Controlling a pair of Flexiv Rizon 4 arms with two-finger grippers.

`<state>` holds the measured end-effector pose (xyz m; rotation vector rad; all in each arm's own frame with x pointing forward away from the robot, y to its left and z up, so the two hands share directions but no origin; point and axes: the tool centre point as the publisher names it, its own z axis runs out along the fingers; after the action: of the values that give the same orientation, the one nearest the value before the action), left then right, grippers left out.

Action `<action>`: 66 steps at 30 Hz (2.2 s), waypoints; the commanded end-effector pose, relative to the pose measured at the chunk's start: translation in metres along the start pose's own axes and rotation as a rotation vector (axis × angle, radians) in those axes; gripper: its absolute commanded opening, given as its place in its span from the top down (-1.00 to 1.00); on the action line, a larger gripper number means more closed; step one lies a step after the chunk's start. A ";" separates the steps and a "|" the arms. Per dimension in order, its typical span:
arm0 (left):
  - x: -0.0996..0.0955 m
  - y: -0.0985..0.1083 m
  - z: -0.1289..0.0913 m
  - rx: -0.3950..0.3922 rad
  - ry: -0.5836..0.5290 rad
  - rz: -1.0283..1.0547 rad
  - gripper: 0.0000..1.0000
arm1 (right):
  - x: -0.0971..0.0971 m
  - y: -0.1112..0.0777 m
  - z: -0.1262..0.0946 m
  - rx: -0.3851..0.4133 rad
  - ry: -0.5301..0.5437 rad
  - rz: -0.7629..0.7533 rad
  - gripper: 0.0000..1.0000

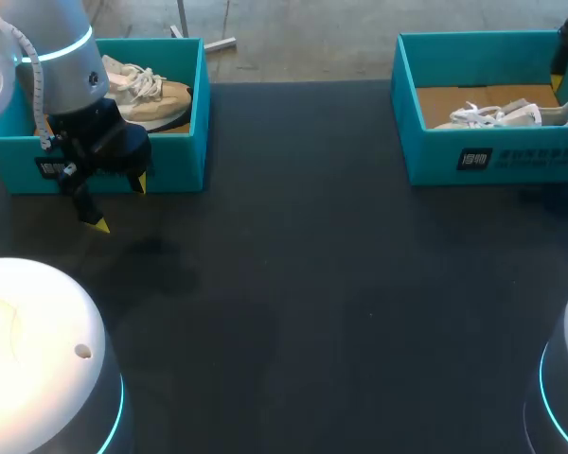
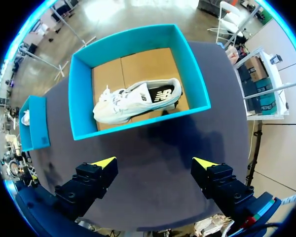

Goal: Take the shoe out of the shoebox, open the shoe tongue, remove and reinsert the insole, then place the shoe into the shoebox

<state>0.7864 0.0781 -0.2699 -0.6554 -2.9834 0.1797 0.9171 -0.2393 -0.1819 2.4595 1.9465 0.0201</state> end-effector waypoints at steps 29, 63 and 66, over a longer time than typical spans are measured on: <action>-0.040 0.066 -0.047 -0.075 -0.044 0.216 -1.00 | 0.000 0.000 0.001 -0.003 0.000 0.000 -1.00; -0.120 0.194 -0.087 -0.087 -0.001 0.690 -1.00 | 0.000 0.000 0.001 -0.003 0.000 0.000 -1.00; -0.134 0.205 -0.090 -0.119 -0.016 0.733 -1.00 | 0.000 0.000 0.001 -0.003 0.000 0.000 -1.00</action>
<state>0.9954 0.2124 -0.2145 -1.7189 -2.6315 0.0479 0.9171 -0.2393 -0.1824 2.4586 1.9465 0.0221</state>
